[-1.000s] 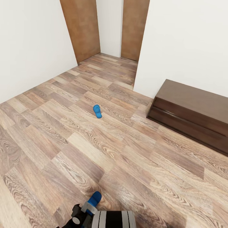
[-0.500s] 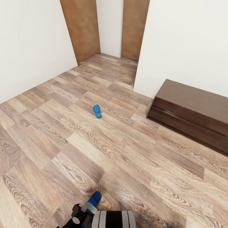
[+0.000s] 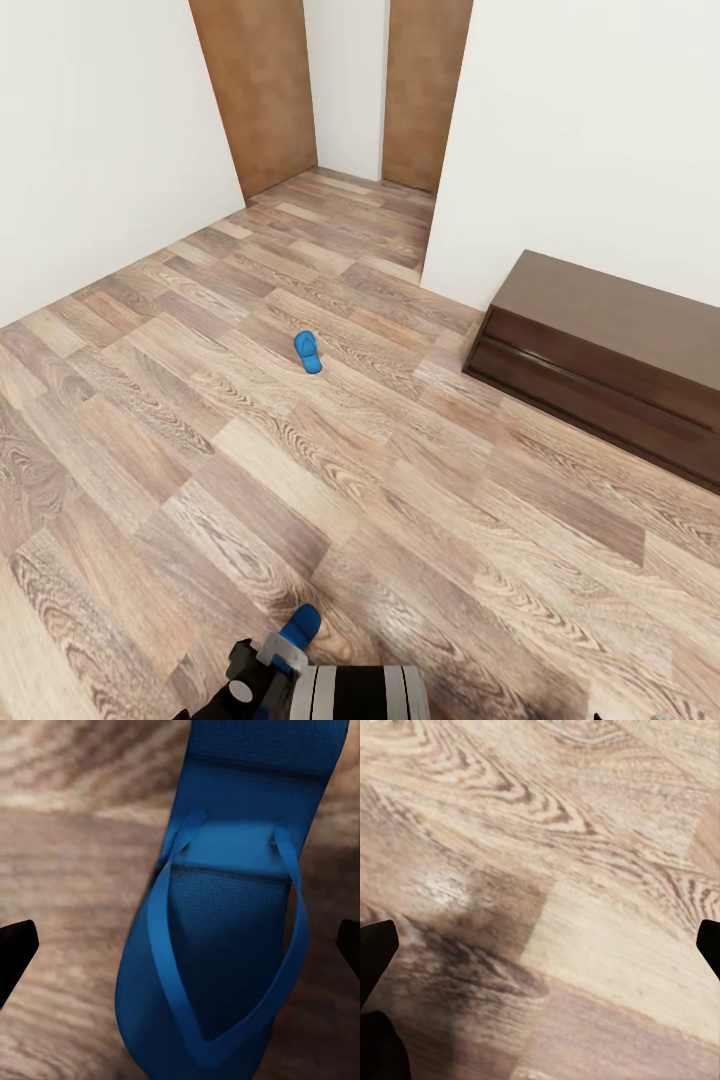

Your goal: In the bedroom, move the book from the bed onto either nightstand, and place the two sandals side by side next to the bed.

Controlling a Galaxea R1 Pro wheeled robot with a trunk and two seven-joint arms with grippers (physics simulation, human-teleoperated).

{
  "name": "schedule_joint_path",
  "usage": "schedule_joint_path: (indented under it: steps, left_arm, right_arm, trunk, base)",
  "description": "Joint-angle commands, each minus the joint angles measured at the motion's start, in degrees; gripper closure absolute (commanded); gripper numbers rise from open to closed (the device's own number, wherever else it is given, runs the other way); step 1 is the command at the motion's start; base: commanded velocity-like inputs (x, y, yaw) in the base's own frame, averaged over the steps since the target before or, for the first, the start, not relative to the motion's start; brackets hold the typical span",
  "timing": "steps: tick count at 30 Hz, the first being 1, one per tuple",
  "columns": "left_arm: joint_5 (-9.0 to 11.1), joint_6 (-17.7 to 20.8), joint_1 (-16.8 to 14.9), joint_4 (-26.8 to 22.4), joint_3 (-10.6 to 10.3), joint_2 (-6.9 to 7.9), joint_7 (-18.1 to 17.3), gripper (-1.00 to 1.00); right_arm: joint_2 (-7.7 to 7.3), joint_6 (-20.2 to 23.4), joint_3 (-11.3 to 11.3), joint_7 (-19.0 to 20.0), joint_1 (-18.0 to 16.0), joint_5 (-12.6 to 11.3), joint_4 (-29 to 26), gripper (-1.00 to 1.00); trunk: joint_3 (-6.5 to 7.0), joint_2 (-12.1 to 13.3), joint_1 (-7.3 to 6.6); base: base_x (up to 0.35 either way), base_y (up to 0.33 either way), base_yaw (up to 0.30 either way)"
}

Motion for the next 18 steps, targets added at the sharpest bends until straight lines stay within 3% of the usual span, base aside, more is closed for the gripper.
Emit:
schedule_joint_path:
  steps: [1, 8, 18]
  left_arm:
    - [0.0, 0.3, -0.1, -0.1, -0.5, 0.03, 0.4, -1.00]
    - [0.0, 0.3, -0.5, 0.0, -0.5, 0.08, 0.3, -1.00]
    - [-0.1, 0.3, -0.6, -0.1, -0.5, 0.15, 0.3, -1.00]
  right_arm:
    - [0.01, 0.3, -0.1, 0.3, 0.0, 0.0, -0.1, -1.00]
    - [0.01, 0.3, -0.1, 0.3, -0.2, 0.0, -0.1, -1.00]
    - [0.01, 0.3, -0.1, 0.3, -0.2, 0.0, -0.1, -1.00]
  trunk:
    - [-0.03, 0.0, -0.01]
    - [-1.58, -0.1, 0.17]
    - [-1.58, -0.1, 0.17]
  base:
    - [0.000, 0.000, 0.000]
    - [0.000, 0.000, 0.000]
    - [0.000, 0.000, 0.000]
